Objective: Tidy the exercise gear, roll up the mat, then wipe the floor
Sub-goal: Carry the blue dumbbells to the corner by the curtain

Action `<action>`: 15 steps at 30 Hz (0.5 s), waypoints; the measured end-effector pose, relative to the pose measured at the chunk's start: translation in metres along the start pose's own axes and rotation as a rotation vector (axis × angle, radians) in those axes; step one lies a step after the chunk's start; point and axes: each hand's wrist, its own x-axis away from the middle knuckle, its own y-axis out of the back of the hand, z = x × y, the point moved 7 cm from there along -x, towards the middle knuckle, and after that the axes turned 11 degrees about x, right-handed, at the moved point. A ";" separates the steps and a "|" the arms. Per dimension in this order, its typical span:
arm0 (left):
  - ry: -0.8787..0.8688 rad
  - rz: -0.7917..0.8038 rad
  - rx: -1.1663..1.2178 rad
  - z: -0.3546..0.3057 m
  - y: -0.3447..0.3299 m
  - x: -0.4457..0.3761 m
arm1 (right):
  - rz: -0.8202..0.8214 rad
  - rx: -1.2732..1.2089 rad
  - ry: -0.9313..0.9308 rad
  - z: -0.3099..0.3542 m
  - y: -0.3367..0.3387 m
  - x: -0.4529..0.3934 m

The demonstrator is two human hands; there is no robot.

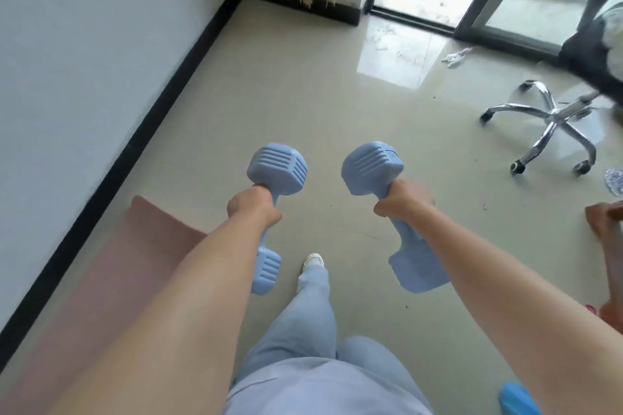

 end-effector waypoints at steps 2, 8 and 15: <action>-0.007 0.023 -0.053 -0.035 0.037 -0.042 | -0.003 0.003 -0.007 0.001 0.048 -0.045; -0.084 0.023 -0.189 -0.136 0.141 -0.171 | 0.004 0.033 -0.003 0.008 0.175 -0.186; -0.083 -0.034 -0.214 -0.243 0.265 -0.340 | -0.038 0.131 0.059 0.036 0.326 -0.372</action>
